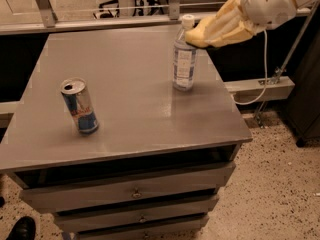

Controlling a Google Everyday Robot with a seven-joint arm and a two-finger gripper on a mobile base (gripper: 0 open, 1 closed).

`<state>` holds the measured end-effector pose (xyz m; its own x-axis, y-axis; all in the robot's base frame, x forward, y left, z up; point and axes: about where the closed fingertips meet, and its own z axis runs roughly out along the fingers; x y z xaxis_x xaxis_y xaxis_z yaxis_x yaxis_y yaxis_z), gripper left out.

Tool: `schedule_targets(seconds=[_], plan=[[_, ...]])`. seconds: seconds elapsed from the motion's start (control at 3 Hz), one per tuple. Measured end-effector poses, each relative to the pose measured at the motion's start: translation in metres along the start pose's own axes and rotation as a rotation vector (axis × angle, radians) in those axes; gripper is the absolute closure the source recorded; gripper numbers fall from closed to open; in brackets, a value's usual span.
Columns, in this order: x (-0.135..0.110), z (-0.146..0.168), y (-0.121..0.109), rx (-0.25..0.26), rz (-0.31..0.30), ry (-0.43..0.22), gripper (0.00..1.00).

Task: Move sponge near blue plastic bottle

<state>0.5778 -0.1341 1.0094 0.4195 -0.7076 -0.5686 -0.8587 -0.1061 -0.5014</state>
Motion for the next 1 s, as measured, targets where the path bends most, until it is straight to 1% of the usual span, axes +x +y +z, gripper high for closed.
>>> schedule_targets(seconds=[0.33,0.67,1.0], plan=[[0.002,0.016,0.026,-0.108,-0.047,-0.037,1.0],[0.009,0.022,0.041,-0.161,-0.067,-0.044,1.0],[0.015,0.028,0.053,-0.194,-0.079,-0.051,1.0]])
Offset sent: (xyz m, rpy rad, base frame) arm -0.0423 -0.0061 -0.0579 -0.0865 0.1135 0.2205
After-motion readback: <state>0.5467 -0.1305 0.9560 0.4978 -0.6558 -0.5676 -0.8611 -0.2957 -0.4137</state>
